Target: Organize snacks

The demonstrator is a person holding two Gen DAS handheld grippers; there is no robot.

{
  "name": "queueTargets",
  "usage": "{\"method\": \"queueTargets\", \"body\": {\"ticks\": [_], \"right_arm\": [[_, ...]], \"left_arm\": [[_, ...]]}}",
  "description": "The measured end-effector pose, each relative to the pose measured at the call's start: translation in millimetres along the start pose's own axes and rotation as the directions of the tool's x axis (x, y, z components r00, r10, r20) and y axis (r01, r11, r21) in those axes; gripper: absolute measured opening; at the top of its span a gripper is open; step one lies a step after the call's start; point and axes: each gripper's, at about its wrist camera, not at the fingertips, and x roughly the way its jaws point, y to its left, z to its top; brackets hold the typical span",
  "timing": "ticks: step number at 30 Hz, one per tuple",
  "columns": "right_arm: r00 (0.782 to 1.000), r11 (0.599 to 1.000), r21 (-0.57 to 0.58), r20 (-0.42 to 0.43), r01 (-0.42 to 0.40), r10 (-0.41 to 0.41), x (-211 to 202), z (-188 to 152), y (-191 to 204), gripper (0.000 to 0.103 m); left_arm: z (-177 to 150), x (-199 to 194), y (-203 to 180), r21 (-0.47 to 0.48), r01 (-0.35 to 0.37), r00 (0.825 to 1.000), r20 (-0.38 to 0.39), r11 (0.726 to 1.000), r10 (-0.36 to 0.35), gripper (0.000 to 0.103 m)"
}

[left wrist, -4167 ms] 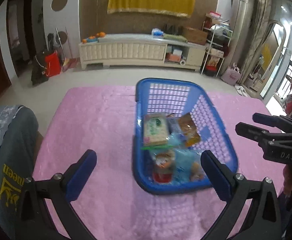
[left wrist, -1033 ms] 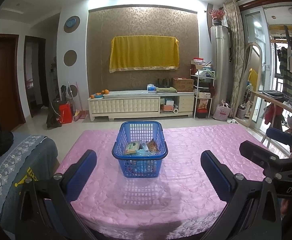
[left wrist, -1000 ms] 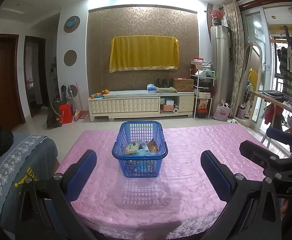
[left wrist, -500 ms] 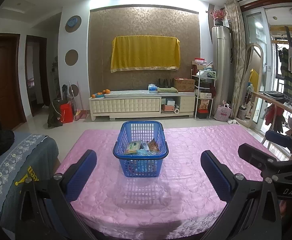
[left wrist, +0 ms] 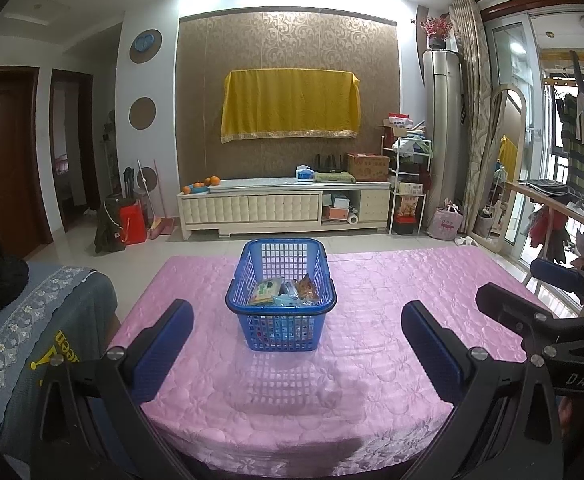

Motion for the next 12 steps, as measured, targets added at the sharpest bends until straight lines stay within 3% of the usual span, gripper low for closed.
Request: {"method": "queueTargets", "body": {"ticks": [12], "right_arm": [[1.0, 1.0, 0.006, -0.004, 0.005, -0.005, 1.6, -3.5, 2.3, 0.103]], "left_arm": [[-1.6, 2.0, 2.3, 0.0, 0.005, 1.0, -0.005, 1.0, -0.005, 0.103]]}}
